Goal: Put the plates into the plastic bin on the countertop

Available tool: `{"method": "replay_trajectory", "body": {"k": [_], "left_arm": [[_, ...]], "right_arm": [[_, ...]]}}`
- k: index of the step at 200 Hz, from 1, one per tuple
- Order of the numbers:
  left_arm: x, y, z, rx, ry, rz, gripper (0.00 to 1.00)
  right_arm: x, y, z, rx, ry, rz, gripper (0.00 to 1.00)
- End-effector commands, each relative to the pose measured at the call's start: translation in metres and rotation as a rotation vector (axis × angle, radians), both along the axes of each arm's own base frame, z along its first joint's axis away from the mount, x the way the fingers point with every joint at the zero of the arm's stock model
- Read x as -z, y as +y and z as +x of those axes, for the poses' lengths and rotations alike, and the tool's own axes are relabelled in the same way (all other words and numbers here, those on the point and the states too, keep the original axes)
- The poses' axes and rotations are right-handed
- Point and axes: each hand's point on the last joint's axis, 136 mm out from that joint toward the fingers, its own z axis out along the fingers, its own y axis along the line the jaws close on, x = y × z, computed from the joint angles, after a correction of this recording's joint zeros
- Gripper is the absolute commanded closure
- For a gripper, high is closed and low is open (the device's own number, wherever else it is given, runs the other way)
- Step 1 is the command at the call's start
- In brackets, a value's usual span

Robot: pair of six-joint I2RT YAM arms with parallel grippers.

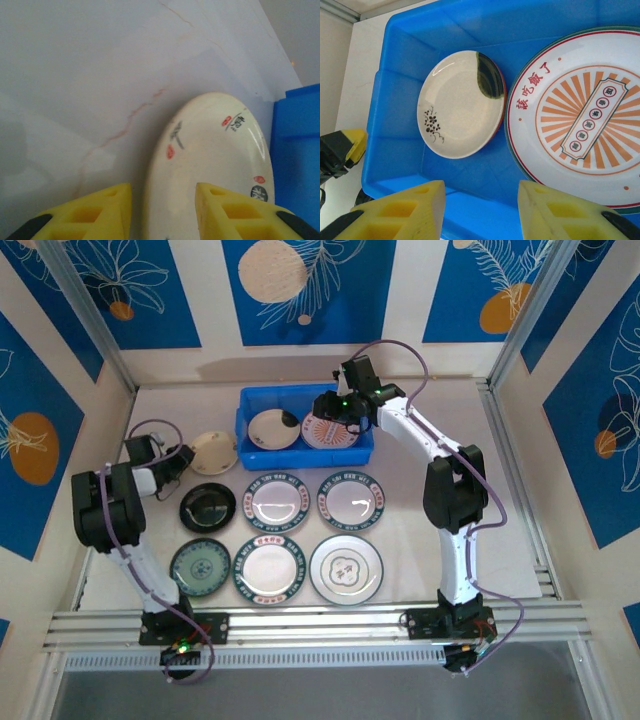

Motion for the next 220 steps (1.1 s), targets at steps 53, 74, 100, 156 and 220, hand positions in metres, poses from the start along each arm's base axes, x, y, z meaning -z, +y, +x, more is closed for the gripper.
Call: {"method": "replay_trajectory", "body": {"k": [53, 74, 100, 156, 220], "left_arm": [[0.008, -0.019, 0.018, 0.056, 0.027, -0.040, 0.66], [0.010, -0.020, 0.021, 0.067, 0.033, -0.050, 0.71], [0.009, -0.021, 0.023, 0.076, 0.027, -0.057, 0.77], [0.004, -0.021, 0.021, 0.078, 0.007, -0.044, 0.99], [-0.070, 0.005, 0.004, 0.001, -0.077, 0.128, 1.00]], "right_arm": [[-0.004, -0.001, 0.002, -0.001, 0.012, 0.017, 0.58], [-0.002, -0.003, 0.003, 0.005, 0.018, 0.021, 0.58], [0.000, -0.004, 0.004, 0.008, 0.024, 0.026, 0.58], [0.000, -0.007, 0.004, 0.012, 0.026, 0.029, 0.58], [-0.020, -0.006, -0.002, -0.011, -0.010, 0.042, 0.59]]}}
